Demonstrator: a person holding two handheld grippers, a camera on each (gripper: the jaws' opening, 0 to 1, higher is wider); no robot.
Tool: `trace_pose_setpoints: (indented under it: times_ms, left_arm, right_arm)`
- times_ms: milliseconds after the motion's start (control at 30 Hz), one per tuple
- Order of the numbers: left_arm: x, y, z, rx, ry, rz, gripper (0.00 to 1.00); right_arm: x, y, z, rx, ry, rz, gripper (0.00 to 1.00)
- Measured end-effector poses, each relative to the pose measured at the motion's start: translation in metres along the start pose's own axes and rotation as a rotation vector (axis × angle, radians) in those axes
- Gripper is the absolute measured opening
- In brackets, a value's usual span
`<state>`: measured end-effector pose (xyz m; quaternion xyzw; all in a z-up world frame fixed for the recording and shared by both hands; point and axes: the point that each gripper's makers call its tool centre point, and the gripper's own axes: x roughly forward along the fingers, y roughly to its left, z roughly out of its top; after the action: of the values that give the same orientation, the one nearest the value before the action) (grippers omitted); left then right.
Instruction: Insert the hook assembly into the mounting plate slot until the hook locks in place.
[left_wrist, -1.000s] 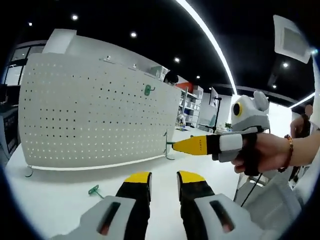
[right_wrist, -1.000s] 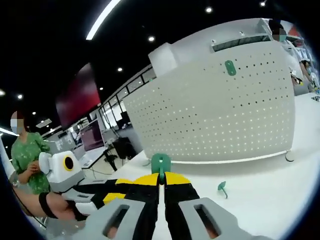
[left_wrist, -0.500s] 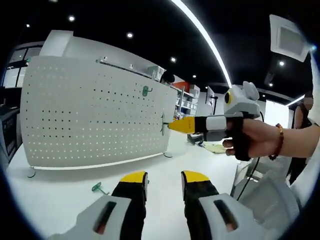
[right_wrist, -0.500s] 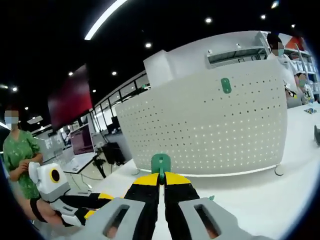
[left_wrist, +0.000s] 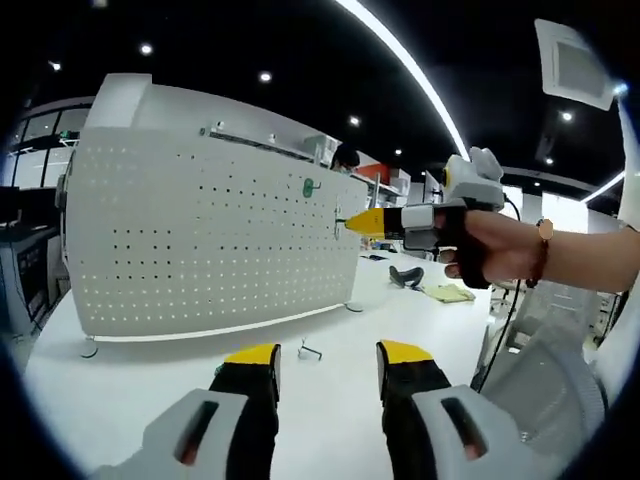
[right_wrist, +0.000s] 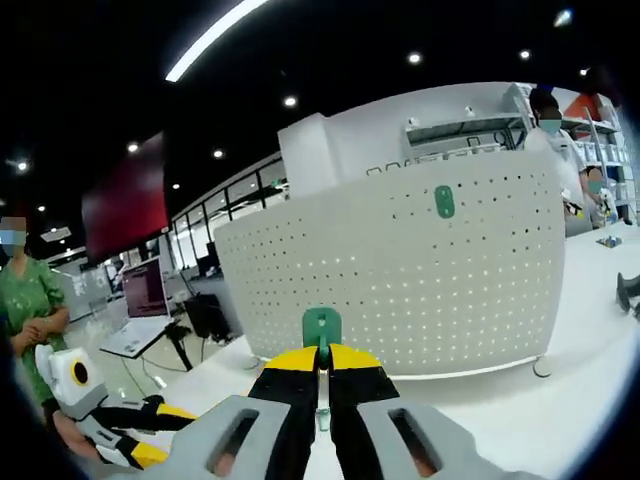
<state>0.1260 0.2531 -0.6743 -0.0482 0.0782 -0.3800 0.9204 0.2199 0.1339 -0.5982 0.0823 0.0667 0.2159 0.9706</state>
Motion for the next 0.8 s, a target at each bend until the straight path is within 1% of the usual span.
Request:
trace_pose_setpoints:
  times_ms: [67,200,300,400,500,800]
  left_arm:
    - [-0.003,0.0,0.002,0.011,-0.008,-0.007,0.46]
    - [-0.005,0.005,0.0,0.01,0.01,-0.01,0.46]
    - [-0.008,0.007,0.002,0.013,-0.003,-0.01,0.47]
    - [-0.008,0.01,0.002,0.03,0.01,-0.007,0.48]
    - [-0.009,0.012,0.004,0.027,0.003,-0.007,0.49]
    - [-0.009,0.016,0.0,0.03,0.012,-0.001,0.5]
  right_arm:
    - [0.002,-0.002,0.004,-0.005,-0.004,-0.009,0.01]
    - [0.007,-0.005,0.011,-0.022,-0.016,-0.028,0.01]
    - [0.01,-0.01,0.017,-0.051,-0.028,-0.05,0.01]
    - [0.014,-0.013,0.021,-0.057,-0.028,-0.06,0.01]
    - [0.017,-0.017,0.027,-0.075,-0.038,-0.083,0.01]
    - [0.026,-0.03,0.041,-0.073,-0.069,-0.131,0.01]
